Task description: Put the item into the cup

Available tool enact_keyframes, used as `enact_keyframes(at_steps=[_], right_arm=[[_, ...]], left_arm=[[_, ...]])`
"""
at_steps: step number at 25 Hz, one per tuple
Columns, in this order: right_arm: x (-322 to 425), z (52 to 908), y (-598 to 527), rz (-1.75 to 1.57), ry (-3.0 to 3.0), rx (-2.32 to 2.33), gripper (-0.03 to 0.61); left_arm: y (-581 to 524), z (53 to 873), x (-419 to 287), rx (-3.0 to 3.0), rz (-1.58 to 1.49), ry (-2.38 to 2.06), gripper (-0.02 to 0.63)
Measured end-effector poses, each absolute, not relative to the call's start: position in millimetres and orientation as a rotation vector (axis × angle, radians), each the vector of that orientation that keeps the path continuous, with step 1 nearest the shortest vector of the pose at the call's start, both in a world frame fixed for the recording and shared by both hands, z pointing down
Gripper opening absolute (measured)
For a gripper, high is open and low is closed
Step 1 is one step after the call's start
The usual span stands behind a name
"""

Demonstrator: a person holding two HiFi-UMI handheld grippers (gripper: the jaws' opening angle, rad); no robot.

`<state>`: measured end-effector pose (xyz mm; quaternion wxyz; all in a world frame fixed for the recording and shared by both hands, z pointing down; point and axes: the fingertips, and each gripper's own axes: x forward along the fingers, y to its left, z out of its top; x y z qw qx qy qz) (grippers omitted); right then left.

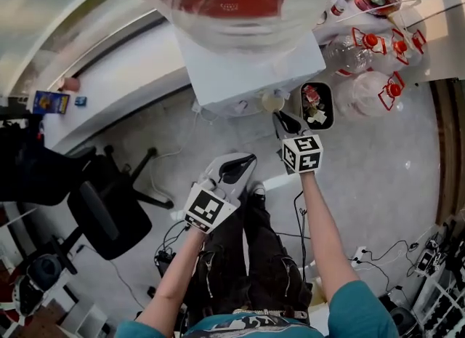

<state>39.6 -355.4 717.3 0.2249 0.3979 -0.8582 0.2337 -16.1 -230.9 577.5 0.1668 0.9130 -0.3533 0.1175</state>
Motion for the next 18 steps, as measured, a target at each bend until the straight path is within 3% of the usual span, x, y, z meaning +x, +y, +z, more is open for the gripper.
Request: enact_keyframes(at_steps=[18], right_arm=[[43.0,797.5,-406.4,0.692,-2.170,1.089,0.048]], left_arm=[[-258.8,580.3,-20.2,2.538,0.268,-1.019,-0.002]])
